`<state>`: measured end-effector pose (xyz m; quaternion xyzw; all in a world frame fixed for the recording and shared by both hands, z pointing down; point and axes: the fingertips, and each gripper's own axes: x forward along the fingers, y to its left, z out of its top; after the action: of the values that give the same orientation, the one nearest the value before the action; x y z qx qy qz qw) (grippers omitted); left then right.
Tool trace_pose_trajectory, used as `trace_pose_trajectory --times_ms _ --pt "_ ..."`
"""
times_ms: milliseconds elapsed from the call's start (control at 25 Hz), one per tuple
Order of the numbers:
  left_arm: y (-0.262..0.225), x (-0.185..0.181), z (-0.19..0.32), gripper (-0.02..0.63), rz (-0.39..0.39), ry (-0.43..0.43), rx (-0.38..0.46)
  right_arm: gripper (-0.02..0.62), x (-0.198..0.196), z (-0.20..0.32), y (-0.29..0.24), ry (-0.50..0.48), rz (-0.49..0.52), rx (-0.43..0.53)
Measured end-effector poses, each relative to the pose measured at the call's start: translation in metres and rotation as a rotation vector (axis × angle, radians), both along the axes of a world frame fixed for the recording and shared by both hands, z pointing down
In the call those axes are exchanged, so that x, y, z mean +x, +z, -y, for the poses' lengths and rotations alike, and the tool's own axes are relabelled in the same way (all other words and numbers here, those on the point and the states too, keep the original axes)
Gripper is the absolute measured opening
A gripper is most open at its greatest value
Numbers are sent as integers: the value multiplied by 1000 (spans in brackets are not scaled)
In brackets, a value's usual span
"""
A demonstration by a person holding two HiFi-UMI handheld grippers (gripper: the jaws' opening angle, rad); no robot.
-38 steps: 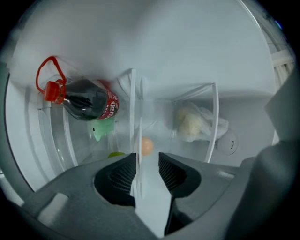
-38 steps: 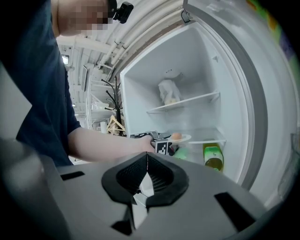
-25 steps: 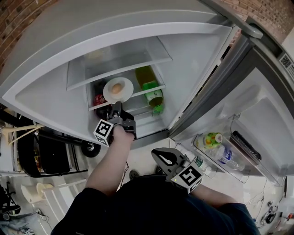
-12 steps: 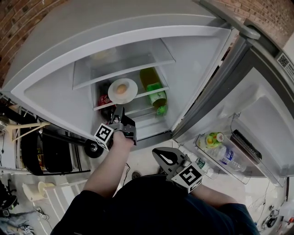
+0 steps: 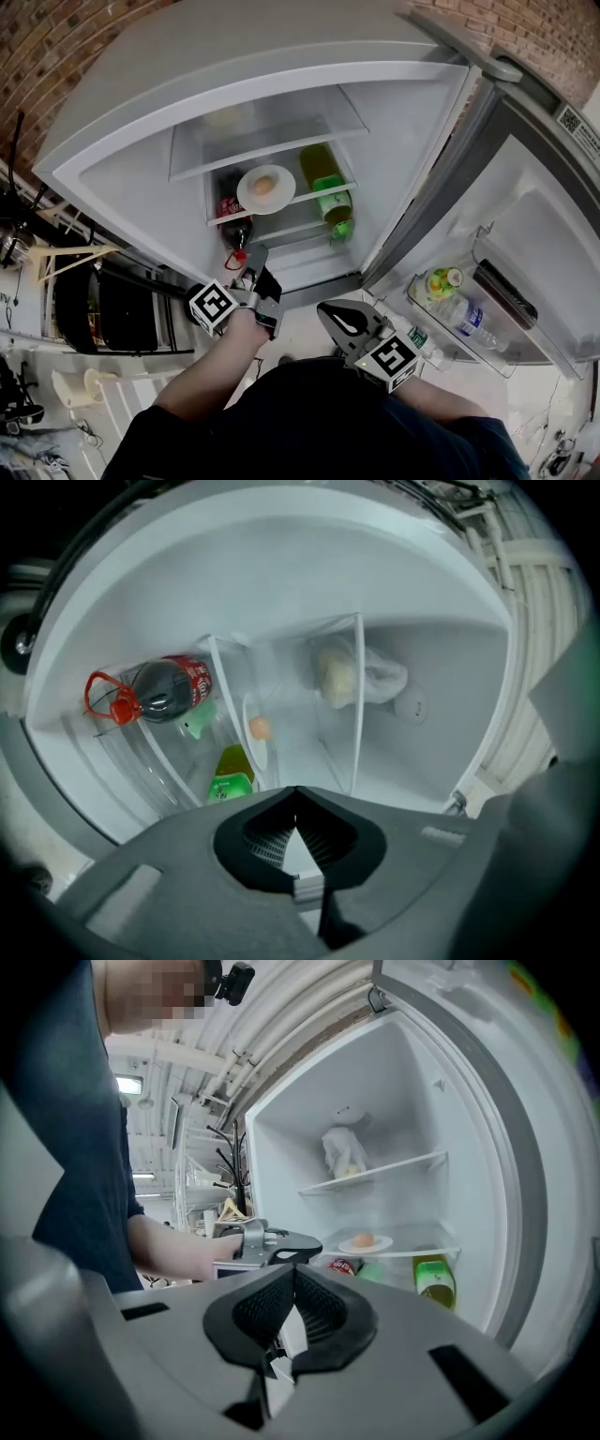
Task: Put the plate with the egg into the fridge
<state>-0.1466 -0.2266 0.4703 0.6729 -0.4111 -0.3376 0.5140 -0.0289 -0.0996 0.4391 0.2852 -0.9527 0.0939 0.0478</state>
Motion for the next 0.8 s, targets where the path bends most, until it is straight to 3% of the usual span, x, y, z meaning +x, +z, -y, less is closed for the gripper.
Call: trace_pose_trajectory --times_ms 80,280,440,600,800 --pt "-13 8 -16 7 72 56 48 11 -2 0 -1 5 4 -9" --pt "-27 20 -55 6 415 182 170 11 -4 4 -1 27 22 -42" --pt "-41 41 -86 6 629 264 326 9 -10 3 1 31 25 -61" --pt "-47 51 -107 6 786 287 437 11 -15 2 2 43 13 -68" --pt "-55 53 -126 5 917 296 519 9 -15 0 6 70 -3 -85"
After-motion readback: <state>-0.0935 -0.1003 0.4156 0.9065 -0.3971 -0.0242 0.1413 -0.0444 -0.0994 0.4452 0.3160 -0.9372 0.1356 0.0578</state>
